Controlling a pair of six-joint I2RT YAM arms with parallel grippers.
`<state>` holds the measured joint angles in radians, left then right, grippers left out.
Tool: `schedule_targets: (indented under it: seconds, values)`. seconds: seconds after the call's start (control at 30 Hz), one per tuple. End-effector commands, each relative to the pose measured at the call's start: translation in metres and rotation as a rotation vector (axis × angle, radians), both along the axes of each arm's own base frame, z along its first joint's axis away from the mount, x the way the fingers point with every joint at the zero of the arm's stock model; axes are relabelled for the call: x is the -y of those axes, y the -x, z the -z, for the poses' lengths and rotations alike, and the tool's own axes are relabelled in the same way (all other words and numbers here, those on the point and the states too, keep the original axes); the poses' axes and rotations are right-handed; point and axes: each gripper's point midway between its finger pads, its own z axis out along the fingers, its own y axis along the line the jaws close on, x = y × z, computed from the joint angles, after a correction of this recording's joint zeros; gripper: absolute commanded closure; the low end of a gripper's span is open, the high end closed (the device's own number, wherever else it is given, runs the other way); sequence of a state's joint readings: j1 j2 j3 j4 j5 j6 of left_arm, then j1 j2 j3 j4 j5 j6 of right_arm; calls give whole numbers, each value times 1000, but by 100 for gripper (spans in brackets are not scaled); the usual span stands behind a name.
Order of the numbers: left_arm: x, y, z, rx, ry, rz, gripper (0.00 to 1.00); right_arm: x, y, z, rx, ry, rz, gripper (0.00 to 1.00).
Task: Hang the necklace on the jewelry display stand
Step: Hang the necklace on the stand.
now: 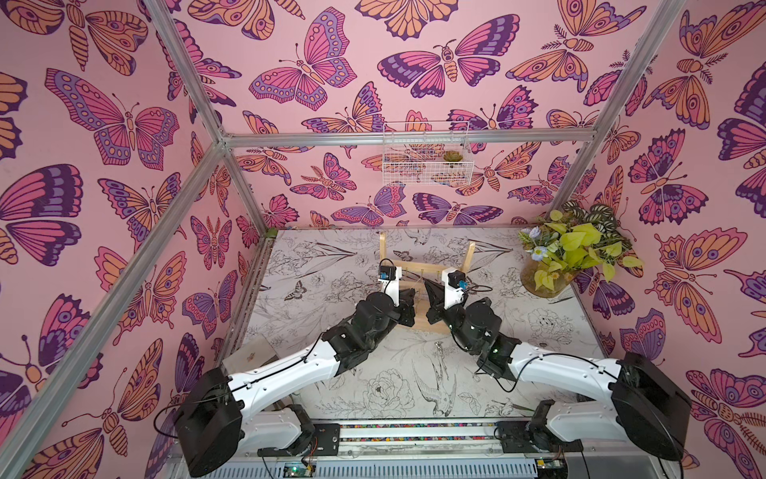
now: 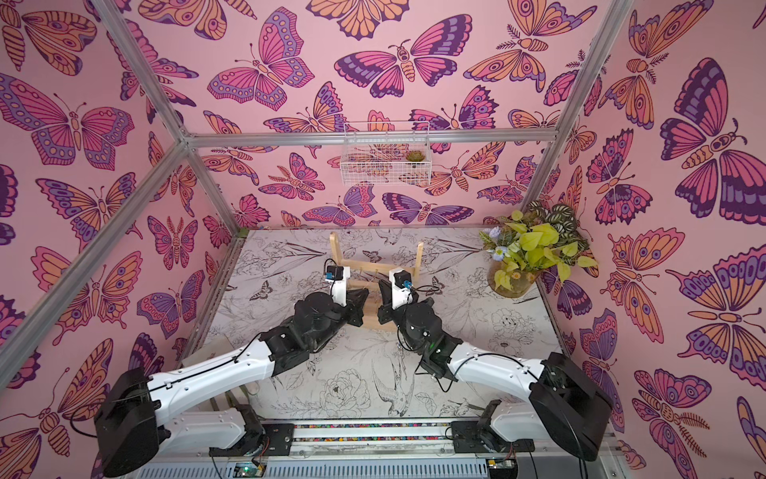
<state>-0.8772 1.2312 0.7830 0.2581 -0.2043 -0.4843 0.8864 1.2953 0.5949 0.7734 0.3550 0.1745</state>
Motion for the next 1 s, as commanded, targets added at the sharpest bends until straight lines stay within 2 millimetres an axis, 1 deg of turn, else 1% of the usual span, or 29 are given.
schedule_targets:
  seconds: [0.0, 0.13, 0.2, 0.33, 0.47, 0.57, 0.63, 0.67, 0.7, 0.73, 0.87, 0.97]
  values:
    - [8, 7, -11, -17, 25, 61, 100, 0, 6, -4, 1, 31, -19, 88]
    - [14, 9, -11, -35, 36, 90, 100, 6, 13, -1, -21, 52, -32, 83]
    - [17, 11, -11, -51, 39, 108, 100, 10, 18, -1, -33, 57, -37, 79]
    - [20, 17, -15, -63, 45, 132, 100, 14, 24, 1, -61, 72, -61, 73]
    - [17, 17, -9, -75, 28, 123, 100, 12, 17, 8, -99, 39, -87, 70]
    - [21, 18, -8, -88, 29, 138, 100, 4, 11, 14, -112, 49, -104, 67]
    - [24, 14, -8, -90, 28, 129, 100, -2, 11, 16, -117, 47, -124, 67]
    - [24, 11, -12, -79, 29, 121, 100, -4, 10, 17, -120, 45, -130, 66]
    - [28, 5, -5, -80, 12, 110, 100, -5, 10, 19, -125, 47, -131, 66]
    - [30, 2, -5, -71, 11, 105, 100, -5, 9, 21, -130, 47, -126, 66]
    - [33, -14, -9, -27, -3, 74, 100, 5, 8, 21, -128, 29, -83, 66]
    - [34, -21, -7, -17, -10, 62, 100, 15, 12, 19, -123, 32, -64, 66]
